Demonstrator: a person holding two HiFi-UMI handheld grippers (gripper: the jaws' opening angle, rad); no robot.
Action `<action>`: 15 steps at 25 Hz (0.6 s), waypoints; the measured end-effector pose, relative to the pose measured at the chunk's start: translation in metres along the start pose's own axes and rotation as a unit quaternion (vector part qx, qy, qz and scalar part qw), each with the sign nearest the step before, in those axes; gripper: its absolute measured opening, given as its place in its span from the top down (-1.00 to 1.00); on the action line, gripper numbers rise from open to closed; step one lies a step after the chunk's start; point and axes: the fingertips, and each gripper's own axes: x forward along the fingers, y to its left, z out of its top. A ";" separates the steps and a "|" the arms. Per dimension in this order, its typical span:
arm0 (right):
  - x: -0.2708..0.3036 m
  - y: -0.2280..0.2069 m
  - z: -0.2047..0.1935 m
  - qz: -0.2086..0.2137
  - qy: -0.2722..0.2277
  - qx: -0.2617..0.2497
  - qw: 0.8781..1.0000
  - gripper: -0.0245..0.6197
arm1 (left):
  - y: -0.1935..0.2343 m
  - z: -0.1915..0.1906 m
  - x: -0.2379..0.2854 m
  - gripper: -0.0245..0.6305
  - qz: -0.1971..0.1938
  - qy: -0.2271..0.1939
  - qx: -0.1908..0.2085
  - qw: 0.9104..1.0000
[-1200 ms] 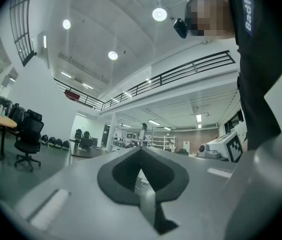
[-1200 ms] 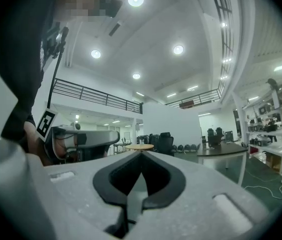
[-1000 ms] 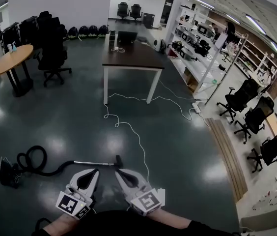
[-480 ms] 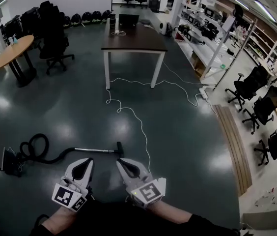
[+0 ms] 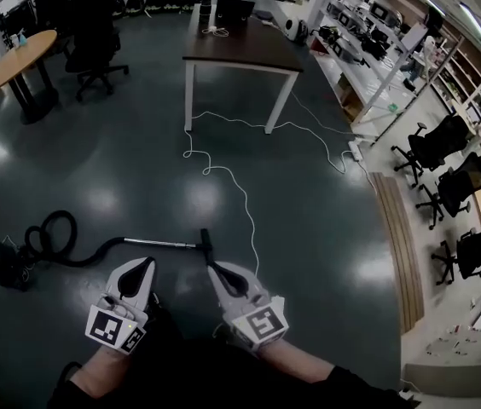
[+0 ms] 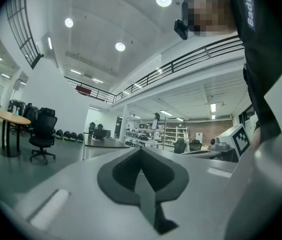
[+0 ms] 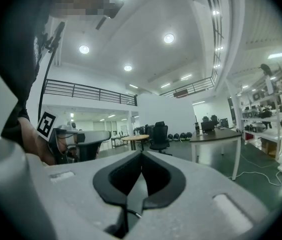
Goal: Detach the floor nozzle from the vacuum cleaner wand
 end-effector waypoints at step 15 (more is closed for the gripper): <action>0.130 0.010 -0.011 -0.065 0.047 -0.010 0.997 0.92 | 0.192 -0.059 0.022 0.93 -0.002 0.049 -0.018 0.999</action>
